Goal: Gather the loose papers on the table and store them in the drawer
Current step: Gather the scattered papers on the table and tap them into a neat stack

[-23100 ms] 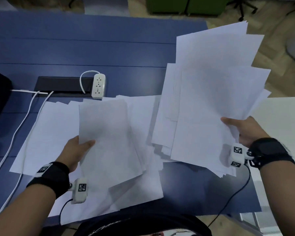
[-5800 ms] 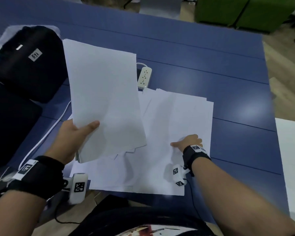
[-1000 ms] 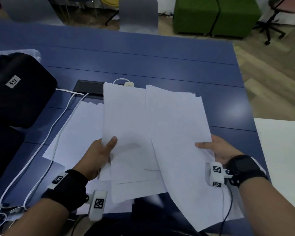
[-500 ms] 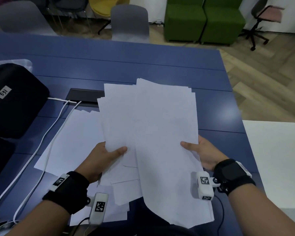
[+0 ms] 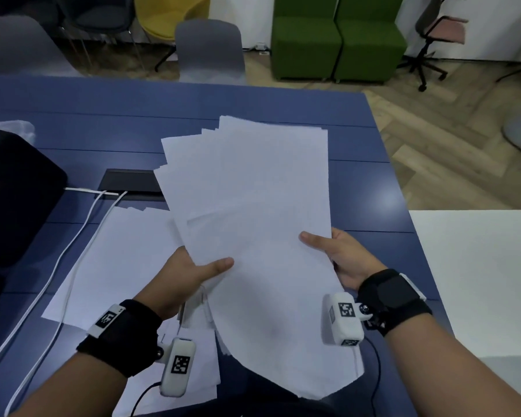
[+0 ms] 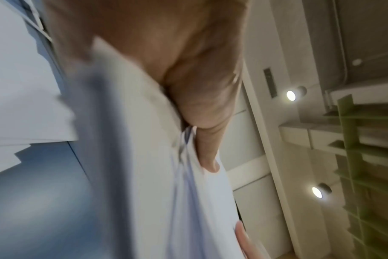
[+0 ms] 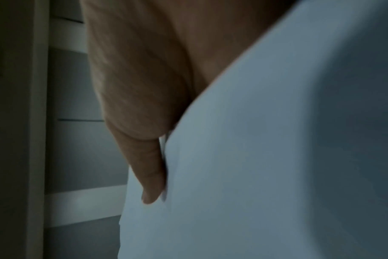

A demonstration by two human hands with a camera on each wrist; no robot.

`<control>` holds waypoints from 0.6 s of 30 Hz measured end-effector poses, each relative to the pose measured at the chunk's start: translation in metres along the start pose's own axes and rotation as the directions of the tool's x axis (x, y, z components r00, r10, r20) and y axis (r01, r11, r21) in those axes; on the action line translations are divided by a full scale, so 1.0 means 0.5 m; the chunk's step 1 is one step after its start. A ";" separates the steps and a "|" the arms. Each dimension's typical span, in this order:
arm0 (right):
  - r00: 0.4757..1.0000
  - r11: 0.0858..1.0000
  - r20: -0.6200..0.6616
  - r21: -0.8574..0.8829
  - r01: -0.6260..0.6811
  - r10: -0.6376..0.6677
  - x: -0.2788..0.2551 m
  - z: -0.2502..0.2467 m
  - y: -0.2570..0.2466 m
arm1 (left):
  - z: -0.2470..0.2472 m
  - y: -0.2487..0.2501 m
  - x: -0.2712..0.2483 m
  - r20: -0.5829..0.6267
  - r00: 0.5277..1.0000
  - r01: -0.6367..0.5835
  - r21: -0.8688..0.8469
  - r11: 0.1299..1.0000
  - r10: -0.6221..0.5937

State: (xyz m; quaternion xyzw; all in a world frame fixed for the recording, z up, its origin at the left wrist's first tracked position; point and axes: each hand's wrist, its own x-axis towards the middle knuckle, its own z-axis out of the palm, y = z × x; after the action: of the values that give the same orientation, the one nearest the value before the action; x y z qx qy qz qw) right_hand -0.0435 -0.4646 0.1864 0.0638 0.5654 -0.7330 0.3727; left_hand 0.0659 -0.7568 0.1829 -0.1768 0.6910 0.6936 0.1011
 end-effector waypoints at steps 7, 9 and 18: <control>0.964 0.950 0.026 -0.165 0.266 -0.265 -0.014 0.028 -0.081 | -0.017 0.044 0.017 0.049 0.995 -0.074 -0.143 0.987 0.082; 0.954 0.926 0.028 -0.235 0.296 -0.298 -0.017 0.039 -0.097 | -0.024 0.063 0.024 0.042 0.996 -0.064 -0.203 0.977 0.074; 0.978 0.939 0.004 -0.278 0.200 -0.207 0.000 0.058 -0.063 | -0.021 0.073 0.035 -0.027 0.995 -0.095 -0.288 0.953 0.091</control>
State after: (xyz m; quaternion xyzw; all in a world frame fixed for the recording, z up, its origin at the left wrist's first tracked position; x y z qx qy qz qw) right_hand -0.0536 -0.4874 0.2211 -0.0384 0.6707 -0.6804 0.2929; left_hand 0.0367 -0.7698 0.2101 -0.1616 0.5907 0.7897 0.0368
